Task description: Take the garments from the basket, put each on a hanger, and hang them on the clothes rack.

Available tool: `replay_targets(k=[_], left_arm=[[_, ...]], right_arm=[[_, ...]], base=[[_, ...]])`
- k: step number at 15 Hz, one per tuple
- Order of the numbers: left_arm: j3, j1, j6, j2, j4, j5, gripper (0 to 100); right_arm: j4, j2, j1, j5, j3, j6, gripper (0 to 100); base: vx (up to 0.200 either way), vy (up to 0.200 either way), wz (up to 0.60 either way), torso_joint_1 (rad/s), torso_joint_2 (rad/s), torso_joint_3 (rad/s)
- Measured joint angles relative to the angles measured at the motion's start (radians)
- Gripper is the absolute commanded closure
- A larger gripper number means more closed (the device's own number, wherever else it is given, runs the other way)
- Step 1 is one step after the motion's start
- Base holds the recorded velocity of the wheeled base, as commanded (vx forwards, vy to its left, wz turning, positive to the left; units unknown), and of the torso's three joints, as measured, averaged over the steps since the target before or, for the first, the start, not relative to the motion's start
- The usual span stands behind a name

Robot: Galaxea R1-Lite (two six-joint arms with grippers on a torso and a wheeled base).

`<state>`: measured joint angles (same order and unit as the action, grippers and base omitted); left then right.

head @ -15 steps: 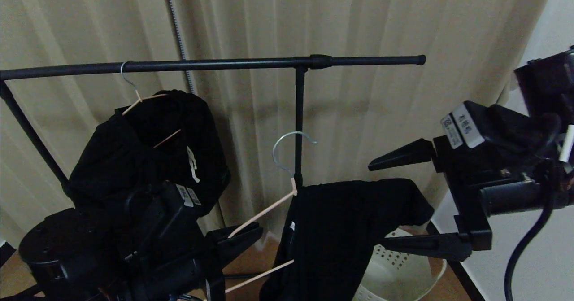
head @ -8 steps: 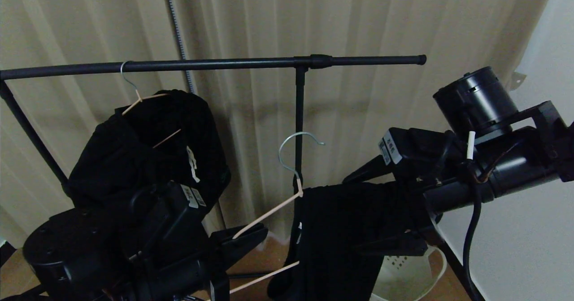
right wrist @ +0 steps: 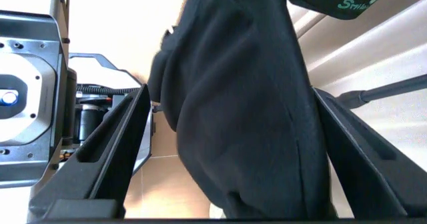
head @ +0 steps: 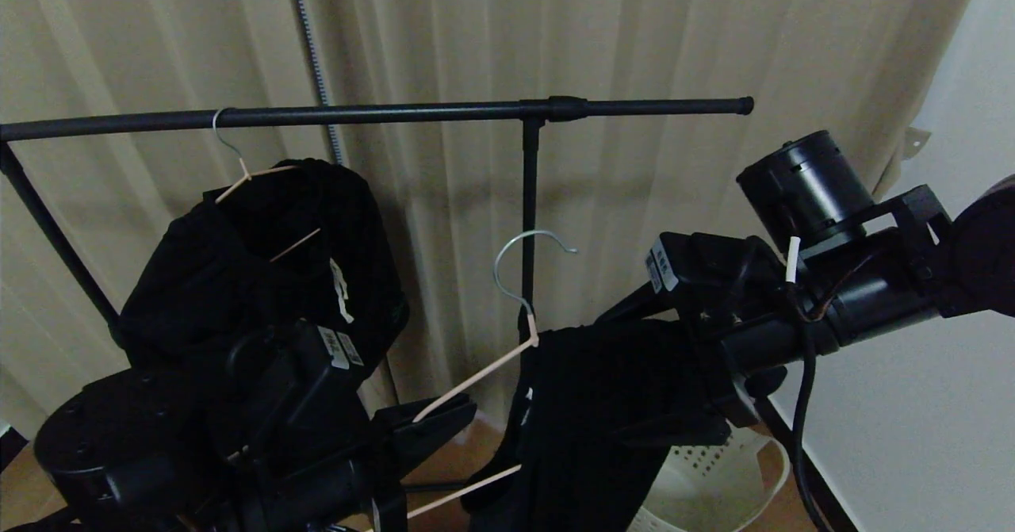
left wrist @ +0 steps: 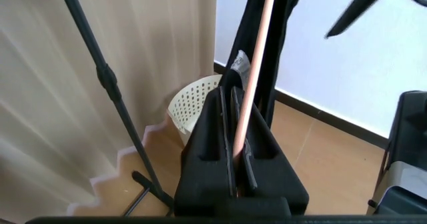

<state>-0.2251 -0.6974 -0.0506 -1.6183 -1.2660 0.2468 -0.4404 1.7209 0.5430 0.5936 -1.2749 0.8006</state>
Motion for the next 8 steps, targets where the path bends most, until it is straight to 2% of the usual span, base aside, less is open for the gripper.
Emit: replay_targets(k=[3, 4, 8], left_arm=[[0.001, -0.004, 0.0, 0.0, -0.001, -0.001, 100], [0.001, -0.005, 0.0, 0.0, -0.001, -0.001, 100], [0.0, -0.005, 0.0, -0.003, 0.0, -0.001, 100]], right_arm=[[0.0, 0.015, 0.0, 0.001, -0.007, -0.001, 0], [0.0, 0.017, 0.0, 0.001, -0.009, -0.002, 100], [-0.002, 0.014, -0.001, 0.006, -0.004, -0.005, 100]], base=[[0.0, 0.0, 0.0, 0.0, 0.0, 0.0], [0.0, 0.0, 0.0, 0.0, 0.0, 0.0], [0.0, 0.0, 0.0, 0.0, 0.0, 0.0]])
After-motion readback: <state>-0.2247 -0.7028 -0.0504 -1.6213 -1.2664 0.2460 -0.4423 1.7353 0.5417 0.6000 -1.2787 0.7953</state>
